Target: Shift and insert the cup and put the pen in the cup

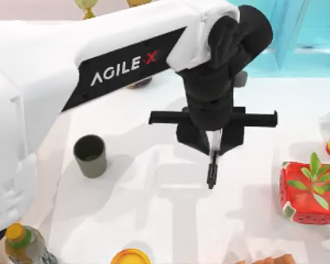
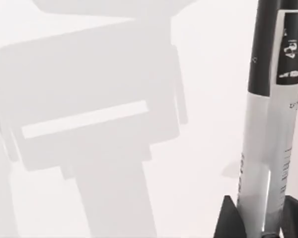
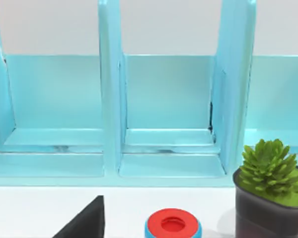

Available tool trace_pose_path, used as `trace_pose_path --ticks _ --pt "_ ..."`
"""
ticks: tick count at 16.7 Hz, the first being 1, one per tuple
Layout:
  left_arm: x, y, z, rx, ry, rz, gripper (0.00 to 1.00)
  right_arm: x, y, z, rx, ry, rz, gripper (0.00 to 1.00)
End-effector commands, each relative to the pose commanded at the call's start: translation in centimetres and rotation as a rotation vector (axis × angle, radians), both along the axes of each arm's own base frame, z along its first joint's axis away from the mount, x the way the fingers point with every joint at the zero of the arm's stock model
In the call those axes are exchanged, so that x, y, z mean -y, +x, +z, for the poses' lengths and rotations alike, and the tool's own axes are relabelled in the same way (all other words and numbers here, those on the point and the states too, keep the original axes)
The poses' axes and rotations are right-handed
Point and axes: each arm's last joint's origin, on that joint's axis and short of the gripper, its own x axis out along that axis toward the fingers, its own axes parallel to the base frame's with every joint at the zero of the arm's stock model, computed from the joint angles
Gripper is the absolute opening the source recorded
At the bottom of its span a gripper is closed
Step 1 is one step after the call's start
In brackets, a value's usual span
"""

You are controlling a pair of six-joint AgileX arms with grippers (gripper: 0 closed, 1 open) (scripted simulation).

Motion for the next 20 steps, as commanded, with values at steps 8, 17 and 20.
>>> trace_pose_path --ticks 8,17,20 --pt "-2.9 -0.5 1.0 0.183 -0.107 -0.042 0.0 0.0 0.0 0.0 0.0 0.0 0.0 1.0" --pt "-13.2 -4.3 0.7 0.732 -0.274 -0.067 0.0 0.0 0.0 0.0 0.0 0.0 0.0 1.0" --pt "-17.0 -6.8 0.0 0.955 -0.304 -0.06 0.0 0.0 0.0 0.0 0.0 0.0 0.0 1.0"
